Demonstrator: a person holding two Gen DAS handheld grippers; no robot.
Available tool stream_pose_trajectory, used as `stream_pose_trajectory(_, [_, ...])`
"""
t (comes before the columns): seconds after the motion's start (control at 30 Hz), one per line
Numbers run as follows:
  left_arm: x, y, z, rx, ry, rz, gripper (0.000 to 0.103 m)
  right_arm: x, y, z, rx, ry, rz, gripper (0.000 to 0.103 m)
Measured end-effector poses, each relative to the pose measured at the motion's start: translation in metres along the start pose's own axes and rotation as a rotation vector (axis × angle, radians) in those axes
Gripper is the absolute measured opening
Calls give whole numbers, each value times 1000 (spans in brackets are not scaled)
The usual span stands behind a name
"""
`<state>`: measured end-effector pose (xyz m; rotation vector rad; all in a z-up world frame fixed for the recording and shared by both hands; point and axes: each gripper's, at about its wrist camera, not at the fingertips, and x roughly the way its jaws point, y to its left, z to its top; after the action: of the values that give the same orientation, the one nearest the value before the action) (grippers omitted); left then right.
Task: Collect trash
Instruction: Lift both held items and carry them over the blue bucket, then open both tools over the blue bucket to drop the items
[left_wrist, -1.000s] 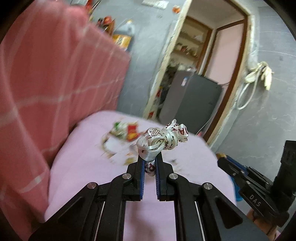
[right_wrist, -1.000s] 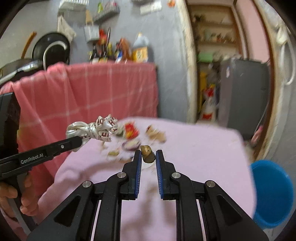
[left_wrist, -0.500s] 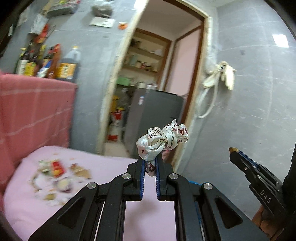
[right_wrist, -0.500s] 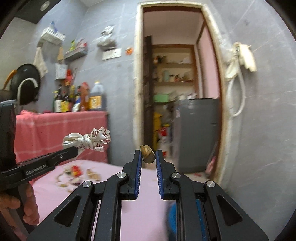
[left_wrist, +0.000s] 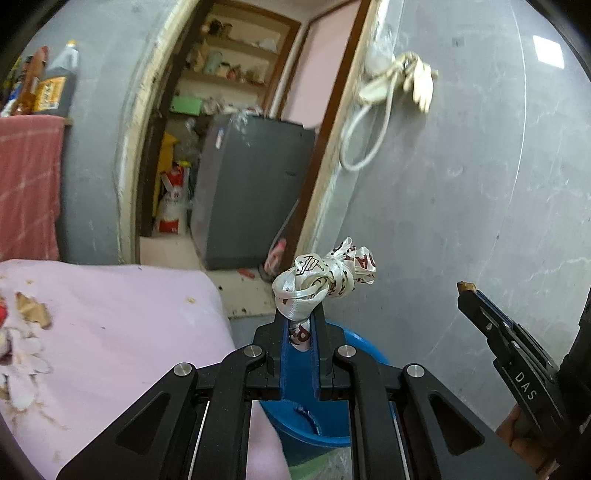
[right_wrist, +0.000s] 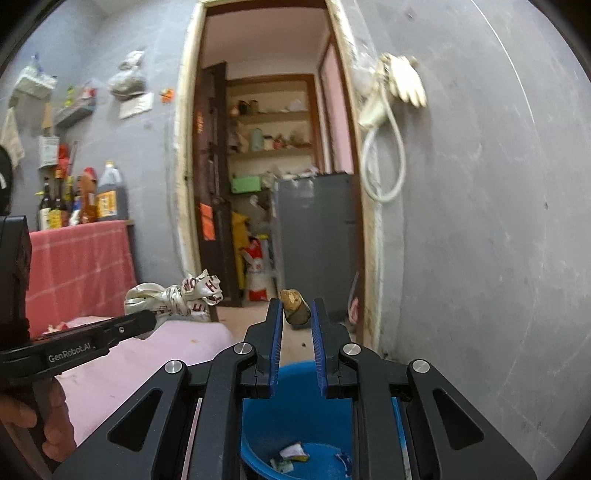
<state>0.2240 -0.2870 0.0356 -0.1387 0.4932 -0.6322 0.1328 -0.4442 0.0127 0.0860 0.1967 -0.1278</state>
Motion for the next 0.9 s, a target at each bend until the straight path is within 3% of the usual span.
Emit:
stream_pose_trajectory(0.3, [55,-15,-24,51,156,-20,8,25,-29,-34,85,118,-32,14])
stream_pose_trajectory(0.6, [93,-14,-49,35,322,-37,9,45,-45,-54,141,231,-39,14])
stream_pose_trajectory(0.77, [104,-9,-52,14,365,-40,21,53,-48,-57,159,272,-39,15])
stream_pose_trajectory(0.9, [107,-5,-54,11,387,-36,24,57,-50,-57,169,289,-37,19])
